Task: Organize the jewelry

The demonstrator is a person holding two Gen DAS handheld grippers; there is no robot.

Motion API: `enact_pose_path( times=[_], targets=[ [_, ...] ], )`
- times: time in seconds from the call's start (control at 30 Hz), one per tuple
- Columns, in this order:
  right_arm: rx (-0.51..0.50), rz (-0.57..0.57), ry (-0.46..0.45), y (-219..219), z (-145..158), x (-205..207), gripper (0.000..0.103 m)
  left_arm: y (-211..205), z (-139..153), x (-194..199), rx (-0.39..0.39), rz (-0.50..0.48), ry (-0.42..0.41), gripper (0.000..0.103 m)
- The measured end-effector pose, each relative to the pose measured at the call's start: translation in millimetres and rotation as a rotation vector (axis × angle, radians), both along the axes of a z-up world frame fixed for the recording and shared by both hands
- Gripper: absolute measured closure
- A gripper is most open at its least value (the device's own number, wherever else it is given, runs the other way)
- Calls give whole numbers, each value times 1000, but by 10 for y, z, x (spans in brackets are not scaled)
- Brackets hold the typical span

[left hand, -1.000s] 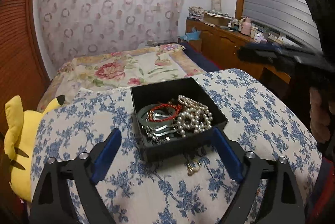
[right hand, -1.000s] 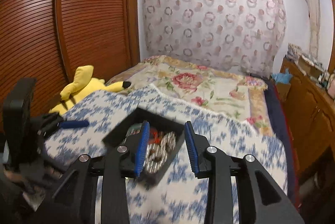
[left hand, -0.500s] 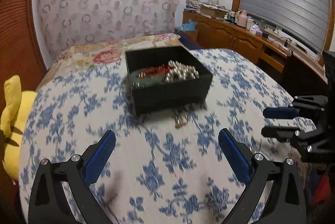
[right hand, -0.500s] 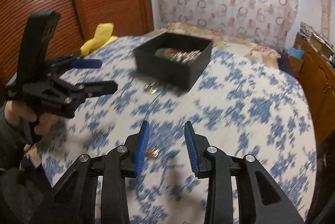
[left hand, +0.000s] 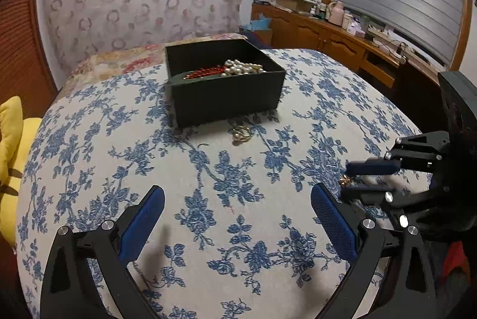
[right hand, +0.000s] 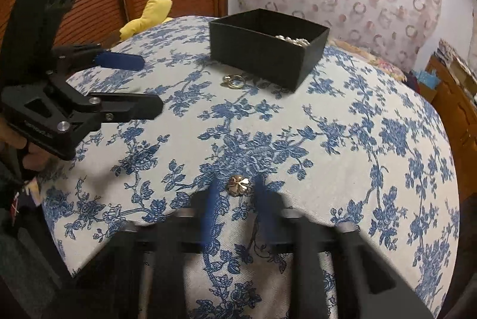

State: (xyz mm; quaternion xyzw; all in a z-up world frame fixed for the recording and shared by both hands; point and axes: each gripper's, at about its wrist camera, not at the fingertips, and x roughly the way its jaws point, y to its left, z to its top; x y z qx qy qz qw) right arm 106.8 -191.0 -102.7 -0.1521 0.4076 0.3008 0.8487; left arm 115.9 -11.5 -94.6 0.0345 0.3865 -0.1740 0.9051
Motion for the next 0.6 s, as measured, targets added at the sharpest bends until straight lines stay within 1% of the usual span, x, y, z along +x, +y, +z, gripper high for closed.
enact_pose_path(
  times=[0.13,0.27,0.33,0.37,0.4,0.43,0.47,0.5,0.6],
  targets=[
    [-5,-15,-17,-35,10,-12,87,-48,-20,44,-1,-15,9,8],
    [25,-42,-32,-132,85,-3,87,-119,-34,149,9,-31,19,9],
    [38,-52,-40,-176,128,4,87,-140,-36,209,6,-34,30,25],
    [44,-57,-42,-199,149,9,87,-153,-39,251,2,-37,42,38],
    [48,-60,-44,-207,161,13,87,-165,-39,287,-6,-42,52,41],
    [57,-65,-46,-231,180,20,87,-172,-35,315,-13,-44,56,42],
    [62,-68,-46,-237,186,24,86,-185,-26,347,-16,-45,55,45],
    [65,-71,-46,-248,193,28,86,-205,-16,384,-10,-44,52,50],
    [70,-77,-45,-266,189,37,86,-249,-19,488,4,-45,55,56]
  ],
)
